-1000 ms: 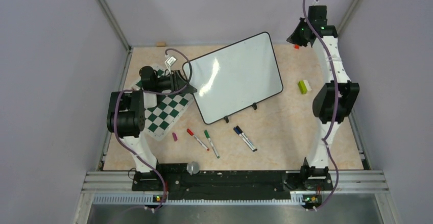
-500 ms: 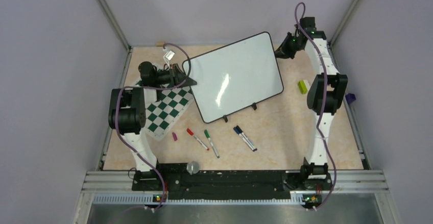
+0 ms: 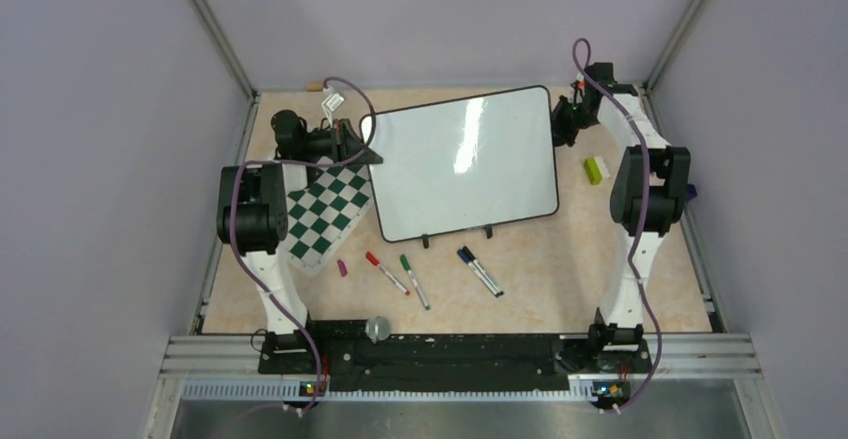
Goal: Write a sentence on the whiteboard
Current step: Move the whiteboard to the center of the board.
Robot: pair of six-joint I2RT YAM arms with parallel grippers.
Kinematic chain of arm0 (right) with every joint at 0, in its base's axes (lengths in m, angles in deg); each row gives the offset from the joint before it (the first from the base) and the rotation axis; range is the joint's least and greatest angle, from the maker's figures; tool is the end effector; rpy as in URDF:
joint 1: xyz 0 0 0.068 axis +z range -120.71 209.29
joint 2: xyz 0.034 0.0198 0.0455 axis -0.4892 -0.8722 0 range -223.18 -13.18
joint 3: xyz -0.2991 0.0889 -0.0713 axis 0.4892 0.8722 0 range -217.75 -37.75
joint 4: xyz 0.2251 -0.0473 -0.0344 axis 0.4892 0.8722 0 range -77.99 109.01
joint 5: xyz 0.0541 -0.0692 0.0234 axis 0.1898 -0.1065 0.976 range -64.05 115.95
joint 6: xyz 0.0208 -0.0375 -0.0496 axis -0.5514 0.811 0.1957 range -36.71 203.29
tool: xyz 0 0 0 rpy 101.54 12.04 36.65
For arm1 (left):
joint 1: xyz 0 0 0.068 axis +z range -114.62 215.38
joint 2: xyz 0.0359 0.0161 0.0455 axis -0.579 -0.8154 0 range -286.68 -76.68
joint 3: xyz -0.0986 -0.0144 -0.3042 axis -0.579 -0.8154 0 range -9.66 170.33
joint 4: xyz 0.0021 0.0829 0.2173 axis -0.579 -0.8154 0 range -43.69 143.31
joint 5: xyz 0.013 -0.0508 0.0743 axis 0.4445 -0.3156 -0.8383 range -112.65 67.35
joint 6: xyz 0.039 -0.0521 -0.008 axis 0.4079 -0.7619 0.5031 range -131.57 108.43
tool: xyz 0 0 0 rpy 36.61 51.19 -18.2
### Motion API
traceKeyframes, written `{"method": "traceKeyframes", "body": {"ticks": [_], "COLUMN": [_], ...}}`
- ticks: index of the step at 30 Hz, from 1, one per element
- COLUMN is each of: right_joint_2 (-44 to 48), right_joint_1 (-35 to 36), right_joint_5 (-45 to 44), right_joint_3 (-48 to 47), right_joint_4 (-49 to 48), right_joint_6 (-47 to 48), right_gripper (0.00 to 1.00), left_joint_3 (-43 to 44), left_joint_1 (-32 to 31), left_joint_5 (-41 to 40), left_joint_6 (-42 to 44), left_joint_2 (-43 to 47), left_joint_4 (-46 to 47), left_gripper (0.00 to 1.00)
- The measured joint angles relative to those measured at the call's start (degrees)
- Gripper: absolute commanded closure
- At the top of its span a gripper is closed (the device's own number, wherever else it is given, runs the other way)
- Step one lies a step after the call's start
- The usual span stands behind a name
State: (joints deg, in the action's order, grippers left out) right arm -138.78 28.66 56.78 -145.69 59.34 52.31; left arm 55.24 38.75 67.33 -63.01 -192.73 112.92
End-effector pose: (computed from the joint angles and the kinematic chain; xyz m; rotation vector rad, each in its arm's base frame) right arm 0.4742 0.0214 0.2528 0.5828 2.6715 0.8848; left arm 0.4138 -0.0273 0.2763 0.6971 1.7416 -1.6972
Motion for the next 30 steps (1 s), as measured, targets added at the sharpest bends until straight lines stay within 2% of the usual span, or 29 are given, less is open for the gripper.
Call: {"method": "traceKeyframes", "body": {"ticks": [2, 5, 8, 11, 14, 15, 22, 30], "right_joint_2": [2.14, 4.11, 5.31, 5.42, 5.42, 5.42, 6.4, 14.82], "right_joint_1": [0.04, -0.7, -1.46, -2.89, -4.85, -5.53, -7.93, -7.8], "right_joint_5": [-0.15, -0.61, -1.42, -2.43, -3.93, -4.68, -12.33, -21.2], "right_joint_3": [1.44, 1.57, 1.55, 1.09, -0.33, -1.16, -4.35, -4.17], "right_joint_4": [-0.5, -1.22, -1.75, -1.86, -1.51, -1.42, -1.73, -2.36], "right_joint_6": [0.11, 0.11, 0.02, -0.37, -0.9, -1.2, -2.1, -2.19], "right_gripper": [1.0, 1.0, 1.0, 1.0, 1.0, 1.0, 1.0, 1.0], "left_joint_3": [0.15, 0.15, 0.13, 0.11, 0.11, 0.11, -2.86, -12.74], "left_joint_1": [-0.35, -0.7, -0.83, -0.79, -0.57, -0.46, 1.05, 3.91], "left_joint_5": [0.28, -0.44, -0.94, -1.31, -1.64, -1.81, -2.97, -6.56], "left_joint_6": [0.28, 0.11, -0.35, -0.55, -0.7, -0.7, -0.79, 0.61], "left_joint_2": [0.0, 0.0, 0.02, 0.07, 0.09, 0.09, 2.25, 9.75], "left_joint_4": [-0.31, -1.57, -2.73, -2.82, -2.71, -2.71, -2.12, -1.14], "left_gripper": [0.72, 0.51, 0.43, 0.31, 0.26, 0.21, 0.12, 0.1]}}
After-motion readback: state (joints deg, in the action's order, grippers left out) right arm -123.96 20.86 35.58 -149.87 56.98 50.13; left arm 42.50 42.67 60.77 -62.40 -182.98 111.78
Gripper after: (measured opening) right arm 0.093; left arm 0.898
